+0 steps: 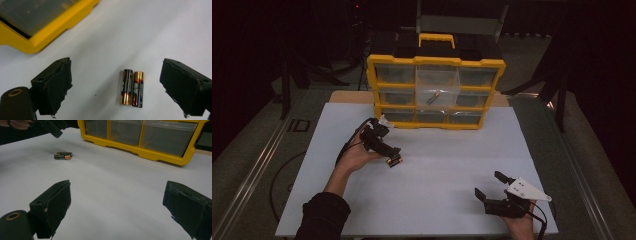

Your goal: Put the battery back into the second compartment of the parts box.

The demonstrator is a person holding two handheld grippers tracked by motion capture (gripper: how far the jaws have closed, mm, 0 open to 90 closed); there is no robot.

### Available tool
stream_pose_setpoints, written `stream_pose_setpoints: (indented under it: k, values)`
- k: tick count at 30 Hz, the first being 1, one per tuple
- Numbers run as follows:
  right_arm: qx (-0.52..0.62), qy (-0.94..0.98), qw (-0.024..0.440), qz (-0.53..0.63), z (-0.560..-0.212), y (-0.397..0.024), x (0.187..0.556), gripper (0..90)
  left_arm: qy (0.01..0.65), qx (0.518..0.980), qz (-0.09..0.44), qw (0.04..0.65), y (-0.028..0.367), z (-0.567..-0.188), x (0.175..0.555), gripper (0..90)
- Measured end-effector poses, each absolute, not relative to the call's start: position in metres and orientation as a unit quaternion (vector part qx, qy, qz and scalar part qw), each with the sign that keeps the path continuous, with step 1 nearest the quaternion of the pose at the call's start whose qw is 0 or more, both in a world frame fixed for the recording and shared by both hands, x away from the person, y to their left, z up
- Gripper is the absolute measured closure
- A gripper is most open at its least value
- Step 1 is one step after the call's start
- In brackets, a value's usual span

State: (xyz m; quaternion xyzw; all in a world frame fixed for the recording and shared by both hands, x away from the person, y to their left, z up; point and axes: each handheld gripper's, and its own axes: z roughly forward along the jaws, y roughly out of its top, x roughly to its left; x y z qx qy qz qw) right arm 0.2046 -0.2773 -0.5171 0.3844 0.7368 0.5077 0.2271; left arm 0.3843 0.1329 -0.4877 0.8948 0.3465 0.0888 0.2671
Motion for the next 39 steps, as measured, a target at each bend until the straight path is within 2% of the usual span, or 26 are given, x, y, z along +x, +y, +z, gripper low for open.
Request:
stream_pose_setpoints:
  k: [7,12,16,21,25,28,39]
  values:
    - [0.383,0.738,0.225,0.507,-0.517,-0.277,0.205,7.6,0.338,0.905,0.078,0.248,0.13,-0.499,0.382,15.6]
    - [0.384,0.738,0.225,0.507,-0.517,-0.277,0.205,7.6,0.329,0.912,0.075,0.232,0.128,-0.506,0.38,24.8]
    - [0.384,0.738,0.226,0.507,-0.517,-0.277,0.205,7.6,0.313,0.922,0.064,0.219,0.126,-0.51,0.378,38.5]
    - [0.384,0.738,0.226,0.507,-0.517,-0.277,0.205,7.6,0.306,0.928,0.05,0.206,0.123,-0.517,0.379,62.6]
    - [0.384,0.738,0.227,0.507,-0.517,-0.278,0.205,7.6,0.31,0.929,0.04,0.197,0.122,-0.524,0.382,72.4]
    - [0.385,0.737,0.227,0.508,-0.517,-0.278,0.205,7.6,0.31,0.932,0.042,0.184,0.121,-0.528,0.384,76.7]
    - [0.385,0.737,0.226,0.507,-0.517,-0.278,0.205,7.6,0.304,0.933,0.044,0.186,0.123,-0.531,0.382,77.8]
